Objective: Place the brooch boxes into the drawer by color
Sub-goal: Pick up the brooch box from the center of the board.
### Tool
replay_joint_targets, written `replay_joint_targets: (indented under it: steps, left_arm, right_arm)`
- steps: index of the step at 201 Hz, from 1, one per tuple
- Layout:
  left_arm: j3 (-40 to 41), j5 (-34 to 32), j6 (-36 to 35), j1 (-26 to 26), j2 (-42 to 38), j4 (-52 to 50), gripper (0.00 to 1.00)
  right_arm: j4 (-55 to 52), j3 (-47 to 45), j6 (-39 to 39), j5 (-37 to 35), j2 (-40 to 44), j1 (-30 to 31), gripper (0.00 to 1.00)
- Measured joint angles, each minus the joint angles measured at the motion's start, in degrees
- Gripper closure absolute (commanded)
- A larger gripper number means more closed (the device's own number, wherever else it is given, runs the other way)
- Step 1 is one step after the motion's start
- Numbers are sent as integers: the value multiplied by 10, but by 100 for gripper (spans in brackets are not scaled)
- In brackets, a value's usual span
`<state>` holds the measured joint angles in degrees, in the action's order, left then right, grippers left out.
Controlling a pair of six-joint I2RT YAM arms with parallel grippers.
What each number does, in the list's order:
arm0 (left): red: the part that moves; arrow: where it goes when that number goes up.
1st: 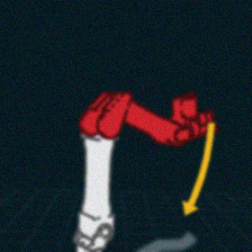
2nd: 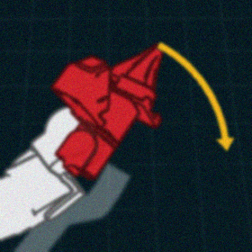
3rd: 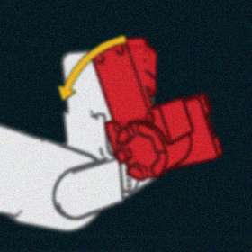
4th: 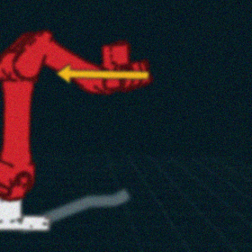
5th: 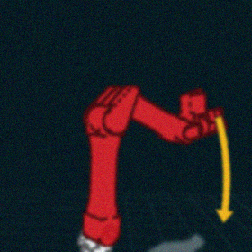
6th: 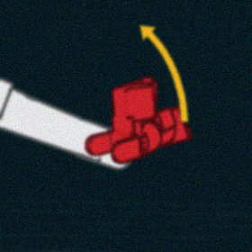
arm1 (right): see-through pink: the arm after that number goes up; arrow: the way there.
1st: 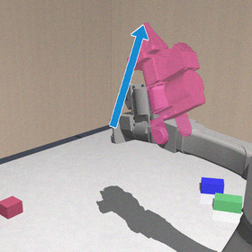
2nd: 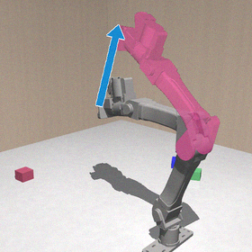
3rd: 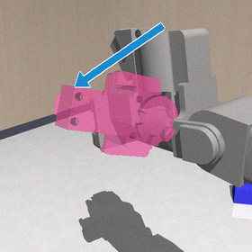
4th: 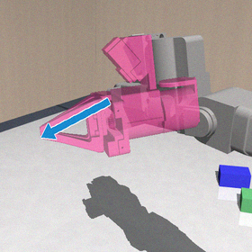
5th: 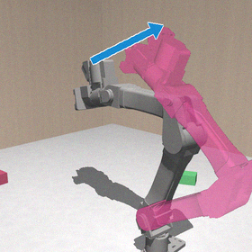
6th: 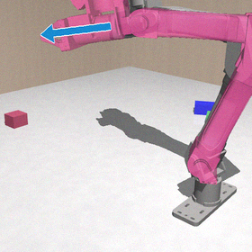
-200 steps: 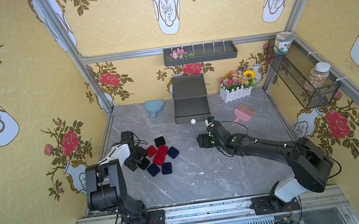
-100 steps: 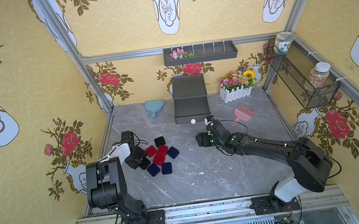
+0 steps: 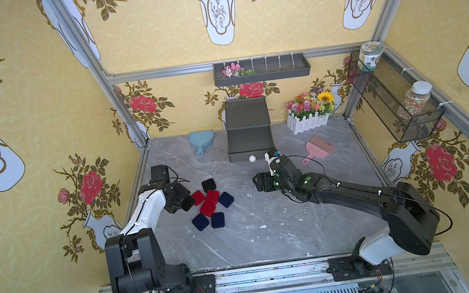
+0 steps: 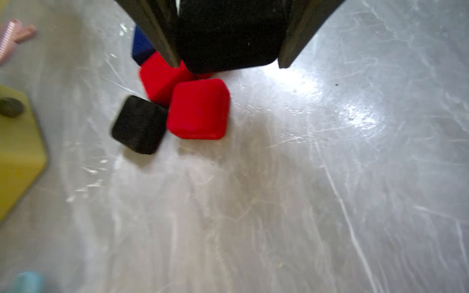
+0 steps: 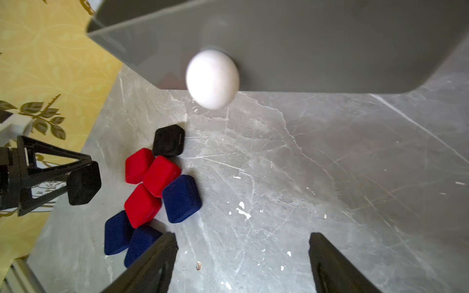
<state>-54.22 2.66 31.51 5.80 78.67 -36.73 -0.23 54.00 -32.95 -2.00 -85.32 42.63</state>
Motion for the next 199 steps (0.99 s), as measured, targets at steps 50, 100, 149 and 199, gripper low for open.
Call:
replay_joint_targets:
  steps: [50,100,149,199]
  left_arm:
    - [-57,31,12,-82,-61,-19,50]
    - [-112,32,48,-182,-65,-23,51]
    - [-118,30,60,-208,-68,-22,51]
    - [-112,29,65,-212,-78,-23,51]
  right_arm:
    - [81,3,-3,137,-2,23,19]
    - [146,41,-33,182,-49,78,28]
    - [183,91,-50,183,-97,103,36]
    - [202,109,-61,166,-124,103,39]
